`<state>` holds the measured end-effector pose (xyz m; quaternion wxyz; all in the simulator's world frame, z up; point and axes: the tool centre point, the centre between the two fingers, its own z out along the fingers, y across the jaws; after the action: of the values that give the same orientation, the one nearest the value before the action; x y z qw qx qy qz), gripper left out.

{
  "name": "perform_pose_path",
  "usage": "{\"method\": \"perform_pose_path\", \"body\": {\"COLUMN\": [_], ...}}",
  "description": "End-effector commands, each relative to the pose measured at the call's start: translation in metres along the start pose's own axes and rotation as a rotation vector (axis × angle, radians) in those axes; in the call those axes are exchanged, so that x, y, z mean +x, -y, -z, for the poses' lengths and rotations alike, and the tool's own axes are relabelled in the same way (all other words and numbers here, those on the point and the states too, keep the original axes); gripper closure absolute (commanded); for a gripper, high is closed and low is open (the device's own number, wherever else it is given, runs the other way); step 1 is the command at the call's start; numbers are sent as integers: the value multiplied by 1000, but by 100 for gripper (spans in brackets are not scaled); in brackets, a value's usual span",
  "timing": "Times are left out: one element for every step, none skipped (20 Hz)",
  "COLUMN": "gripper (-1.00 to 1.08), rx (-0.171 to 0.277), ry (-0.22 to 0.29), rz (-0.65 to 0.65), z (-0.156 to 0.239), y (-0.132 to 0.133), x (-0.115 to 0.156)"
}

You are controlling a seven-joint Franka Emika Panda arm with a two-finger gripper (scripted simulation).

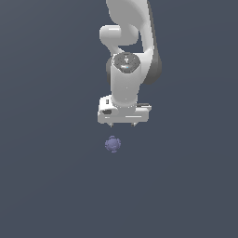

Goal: Pick up the object and move it to a goal position.

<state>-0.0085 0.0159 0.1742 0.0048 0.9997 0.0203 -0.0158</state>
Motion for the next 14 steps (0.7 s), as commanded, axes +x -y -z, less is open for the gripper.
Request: {"method": "perform_pose_path", "body": {"gripper": [-92,-92,-92,-92,-92,-92,-92,-92,-92,-92,-92,-92,-92,-92], "rx": [0,0,-1,-2,-3,-4,-6,-8,-9,-9,-10,-10,-9,-9], "ry": [0,-1,-3,-7,-13,-20,-28,-33,-37,-39,-40,-39,-38,-38], "rz": [0,0,2,4,7,12,17,22,26,30,31,31,29,25], "z": [0,0,2,4,6,10,14,17,19,20,21,20,20,19], "y": [0,0,1,3,5,7,10,12,14,15,15,15,14,14], "x": [0,0,1,2,4,6,8,10,11,11,11,11,11,11]}}
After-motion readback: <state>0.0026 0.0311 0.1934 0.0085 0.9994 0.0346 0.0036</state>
